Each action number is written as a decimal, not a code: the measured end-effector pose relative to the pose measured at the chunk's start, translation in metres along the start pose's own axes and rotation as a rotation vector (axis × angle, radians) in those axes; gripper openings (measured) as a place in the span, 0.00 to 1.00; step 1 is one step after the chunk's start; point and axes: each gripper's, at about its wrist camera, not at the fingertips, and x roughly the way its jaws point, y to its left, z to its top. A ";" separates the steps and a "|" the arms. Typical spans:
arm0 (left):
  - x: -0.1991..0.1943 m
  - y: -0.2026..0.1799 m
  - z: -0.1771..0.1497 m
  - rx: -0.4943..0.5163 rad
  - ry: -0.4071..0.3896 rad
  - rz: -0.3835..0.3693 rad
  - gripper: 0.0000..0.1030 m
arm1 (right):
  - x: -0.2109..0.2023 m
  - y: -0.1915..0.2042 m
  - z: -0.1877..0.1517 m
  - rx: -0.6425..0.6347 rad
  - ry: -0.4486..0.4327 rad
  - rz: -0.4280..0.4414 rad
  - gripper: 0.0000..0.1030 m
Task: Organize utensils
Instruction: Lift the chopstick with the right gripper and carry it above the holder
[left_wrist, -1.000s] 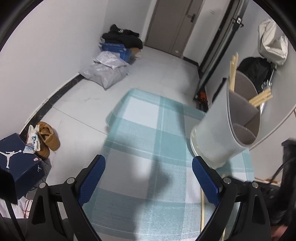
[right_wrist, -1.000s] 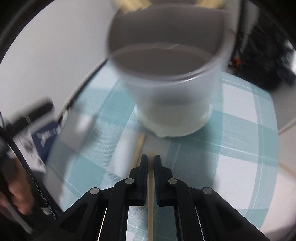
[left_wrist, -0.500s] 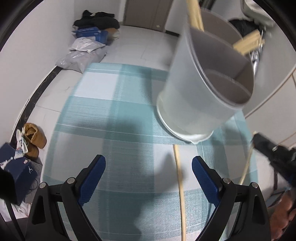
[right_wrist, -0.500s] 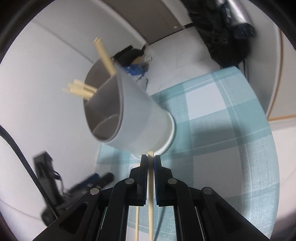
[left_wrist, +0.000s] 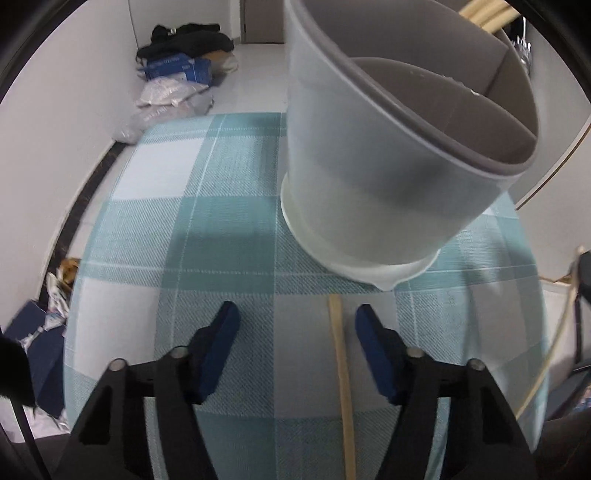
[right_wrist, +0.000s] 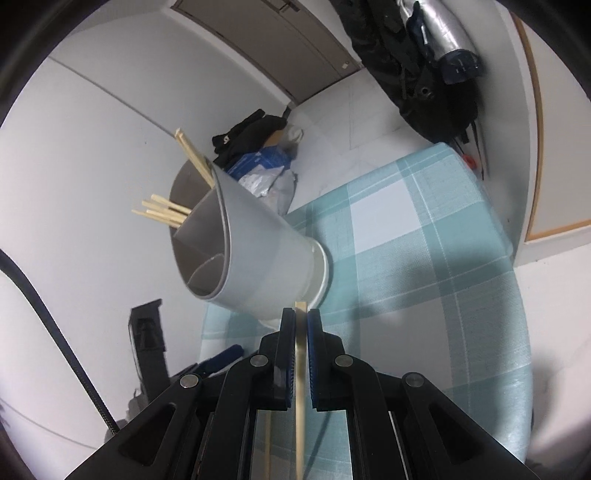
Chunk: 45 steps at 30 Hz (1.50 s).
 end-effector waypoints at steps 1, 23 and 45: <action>0.000 -0.001 0.000 0.003 -0.003 0.001 0.48 | -0.004 0.001 0.001 -0.002 -0.007 0.002 0.05; -0.058 0.003 -0.014 -0.101 -0.196 -0.166 0.03 | -0.030 0.029 -0.005 -0.144 -0.114 -0.070 0.05; -0.134 0.019 -0.013 -0.087 -0.466 -0.223 0.02 | -0.057 0.073 -0.035 -0.359 -0.282 -0.178 0.05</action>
